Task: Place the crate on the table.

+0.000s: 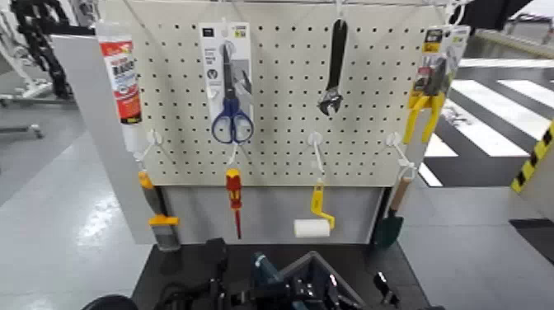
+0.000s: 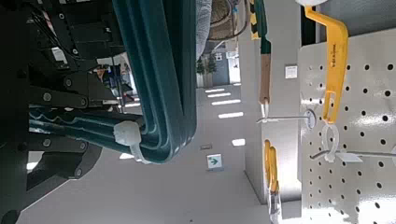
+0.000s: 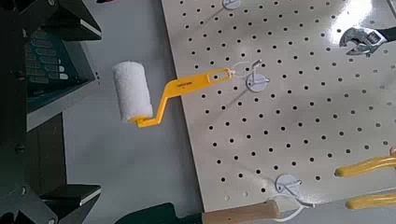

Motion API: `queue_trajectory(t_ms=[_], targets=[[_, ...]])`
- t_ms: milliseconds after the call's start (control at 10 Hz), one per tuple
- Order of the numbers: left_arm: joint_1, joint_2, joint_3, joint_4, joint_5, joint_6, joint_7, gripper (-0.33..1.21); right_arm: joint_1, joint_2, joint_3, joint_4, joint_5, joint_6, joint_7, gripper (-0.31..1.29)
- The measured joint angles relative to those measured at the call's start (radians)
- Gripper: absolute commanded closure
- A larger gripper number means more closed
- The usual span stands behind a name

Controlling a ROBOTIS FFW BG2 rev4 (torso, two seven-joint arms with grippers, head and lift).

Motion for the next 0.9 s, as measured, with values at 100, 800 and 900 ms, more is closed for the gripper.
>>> queue_trajectory(t_ms=[100,800,900], targets=[[0.001,-0.001,0.001,0.000,0.000,0.000,0.000,1.19,0.000,0.000,0.000,-0.001,0.000,0.000,0.000,0.14],[-0.003,0.014,0.031,0.003,-0.002,0.008,0.017,1.19,0.000,0.001,0.002,0.000,0.000,0.001,0.000,0.14],[-0.011,0.025,0.038,0.005,-0.003,0.012,0.027,1.19,0.000,0.001,0.002,0.000,0.000,0.001,0.000,0.14]])
